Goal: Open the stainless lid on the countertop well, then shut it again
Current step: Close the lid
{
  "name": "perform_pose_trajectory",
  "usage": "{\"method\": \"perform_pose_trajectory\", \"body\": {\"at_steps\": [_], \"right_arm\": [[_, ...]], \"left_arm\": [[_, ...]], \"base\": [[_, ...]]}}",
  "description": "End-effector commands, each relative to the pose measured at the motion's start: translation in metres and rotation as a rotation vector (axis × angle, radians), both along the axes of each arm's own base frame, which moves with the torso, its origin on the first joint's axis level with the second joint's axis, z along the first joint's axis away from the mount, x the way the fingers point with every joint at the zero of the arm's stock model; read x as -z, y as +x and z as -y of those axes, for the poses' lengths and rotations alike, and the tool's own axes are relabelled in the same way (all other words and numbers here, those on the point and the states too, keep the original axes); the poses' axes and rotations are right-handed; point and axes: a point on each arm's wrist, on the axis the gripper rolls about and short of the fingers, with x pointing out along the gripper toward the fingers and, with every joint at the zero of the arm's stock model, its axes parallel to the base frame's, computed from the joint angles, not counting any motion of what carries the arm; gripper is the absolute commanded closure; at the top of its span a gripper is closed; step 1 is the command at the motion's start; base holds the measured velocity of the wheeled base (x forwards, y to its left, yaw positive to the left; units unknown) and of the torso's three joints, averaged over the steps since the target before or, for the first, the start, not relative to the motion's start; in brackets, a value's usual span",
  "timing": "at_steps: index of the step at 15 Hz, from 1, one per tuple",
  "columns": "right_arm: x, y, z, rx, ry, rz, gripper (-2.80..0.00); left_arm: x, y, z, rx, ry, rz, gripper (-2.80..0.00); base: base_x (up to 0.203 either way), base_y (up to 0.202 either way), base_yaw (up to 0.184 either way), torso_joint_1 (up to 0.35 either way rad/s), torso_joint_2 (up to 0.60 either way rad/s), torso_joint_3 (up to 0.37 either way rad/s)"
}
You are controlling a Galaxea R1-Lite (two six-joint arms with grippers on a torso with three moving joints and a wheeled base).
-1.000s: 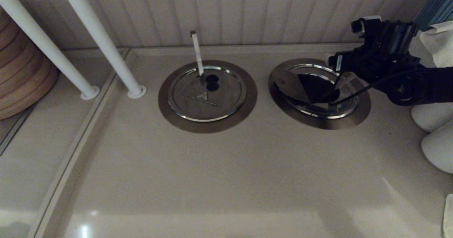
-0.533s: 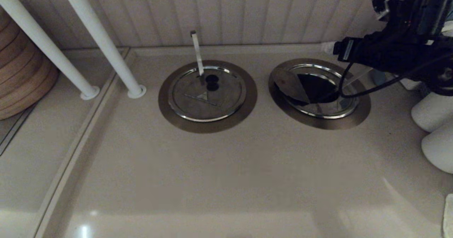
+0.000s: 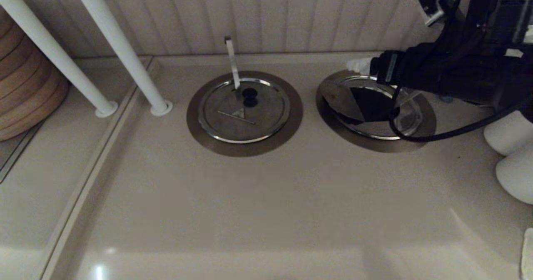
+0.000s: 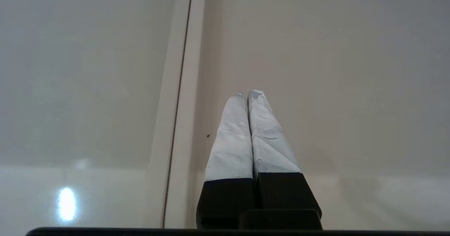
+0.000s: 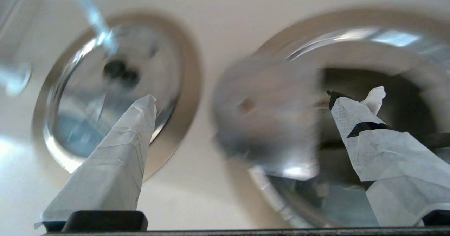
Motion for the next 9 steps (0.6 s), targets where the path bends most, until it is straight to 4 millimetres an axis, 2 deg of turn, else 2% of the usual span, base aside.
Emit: {"method": "perform_pose_trajectory", "body": {"at_steps": [1,4,9], "right_arm": [[0.023,0.003,-0.022,-0.057,-0.048,-0.056,-2.8],[0.047,-0.002,-0.036,-0.072,-0.207,0.013,-2.8],[0.066,-0.027,-0.077,-0.016,-0.429,0.216,-2.8]], "left_arm": [[0.0,0.0,0.0,-0.001,-0.001,0.001,0.0],[0.0,0.0,0.0,-0.001,-0.001,0.001,0.0],[0.0,0.0,0.0,-0.001,-0.001,0.001,0.0]], "base": [[0.0,0.0,0.0,0.0,0.0,0.0],[0.0,0.0,0.0,0.0,0.0,0.0],[0.0,0.0,0.0,0.0,0.0,0.0]]}}
